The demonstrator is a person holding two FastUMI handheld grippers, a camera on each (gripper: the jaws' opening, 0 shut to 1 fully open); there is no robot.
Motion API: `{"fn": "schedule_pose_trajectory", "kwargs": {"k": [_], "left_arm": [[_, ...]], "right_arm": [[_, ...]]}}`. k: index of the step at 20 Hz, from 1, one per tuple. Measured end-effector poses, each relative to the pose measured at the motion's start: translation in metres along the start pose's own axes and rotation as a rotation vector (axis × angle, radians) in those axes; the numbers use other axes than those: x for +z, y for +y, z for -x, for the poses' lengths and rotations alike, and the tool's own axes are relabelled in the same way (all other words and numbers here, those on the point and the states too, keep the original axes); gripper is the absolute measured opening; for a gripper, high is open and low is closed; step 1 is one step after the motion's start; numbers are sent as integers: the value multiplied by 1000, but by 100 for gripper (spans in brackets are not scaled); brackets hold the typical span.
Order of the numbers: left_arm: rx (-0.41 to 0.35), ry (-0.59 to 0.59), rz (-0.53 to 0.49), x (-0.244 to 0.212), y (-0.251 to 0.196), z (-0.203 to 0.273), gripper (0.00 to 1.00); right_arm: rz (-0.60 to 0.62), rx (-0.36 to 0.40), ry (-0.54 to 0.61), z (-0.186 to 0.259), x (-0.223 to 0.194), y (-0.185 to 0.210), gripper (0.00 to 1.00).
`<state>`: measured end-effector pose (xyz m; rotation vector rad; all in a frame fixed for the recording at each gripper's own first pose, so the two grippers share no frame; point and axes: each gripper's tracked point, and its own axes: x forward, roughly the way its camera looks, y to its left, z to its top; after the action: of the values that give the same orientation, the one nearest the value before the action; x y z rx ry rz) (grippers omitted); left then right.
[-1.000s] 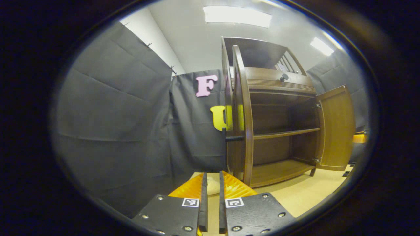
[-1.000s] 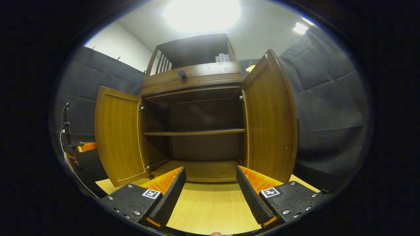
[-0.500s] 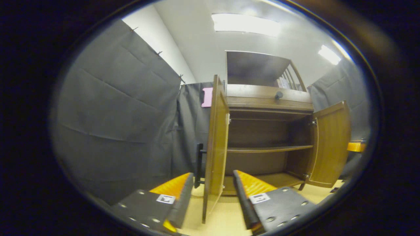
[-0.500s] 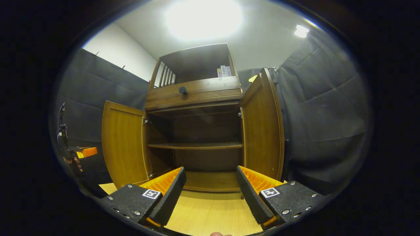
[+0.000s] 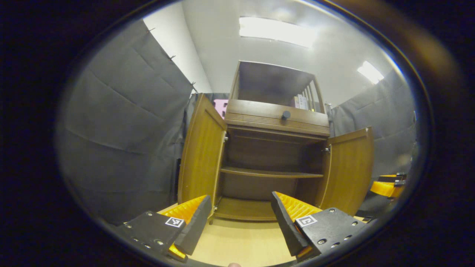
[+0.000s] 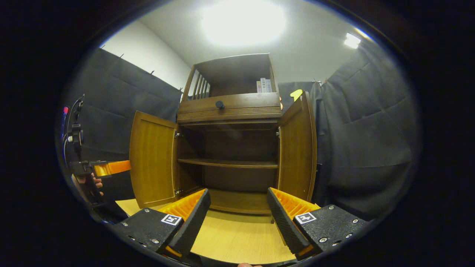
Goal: Open the right door of the double-door shoe cabinet with the right hand, and open the left door with the left hand.
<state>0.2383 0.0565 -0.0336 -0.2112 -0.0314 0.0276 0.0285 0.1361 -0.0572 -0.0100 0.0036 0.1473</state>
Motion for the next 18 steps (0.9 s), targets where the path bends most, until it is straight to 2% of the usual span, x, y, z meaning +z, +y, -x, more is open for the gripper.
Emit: {"fn": "schedule_pose_trajectory", "kwargs": {"k": [3,5,6,7,8,11,14,15,16,17,18], "left_arm": [[-18,-2,-36,1,-2,3,98],[-37,-13,-44,5,-5,4,98],[-42,-15,-50,5,-6,5,87],[-40,-21,-59,7,-6,7,87],[-36,-30,-72,8,-7,7,97],[-10,-36,-103,6,-4,4,97],[-19,-19,-103,2,-4,7,87],[-28,-22,-92,3,-5,8,98],[-40,-18,-83,3,-7,9,87],[-55,-14,-81,2,-8,8,93],[-62,-7,-88,2,-6,5,93]], "right_arm": [[-48,38,-13,11,1,13,95],[-80,45,-13,15,-2,13,95],[-86,37,-17,15,-1,10,95],[-94,26,-16,15,-2,7,95],[-105,20,-16,15,-5,5,95],[-135,34,-5,13,-10,10,95],[-115,29,26,11,-22,11,95],[-98,22,36,9,-24,12,95],[-84,12,42,9,-26,13,95],[-75,0,40,10,-25,13,95],[-71,-2,30,11,-24,13,95]]}}
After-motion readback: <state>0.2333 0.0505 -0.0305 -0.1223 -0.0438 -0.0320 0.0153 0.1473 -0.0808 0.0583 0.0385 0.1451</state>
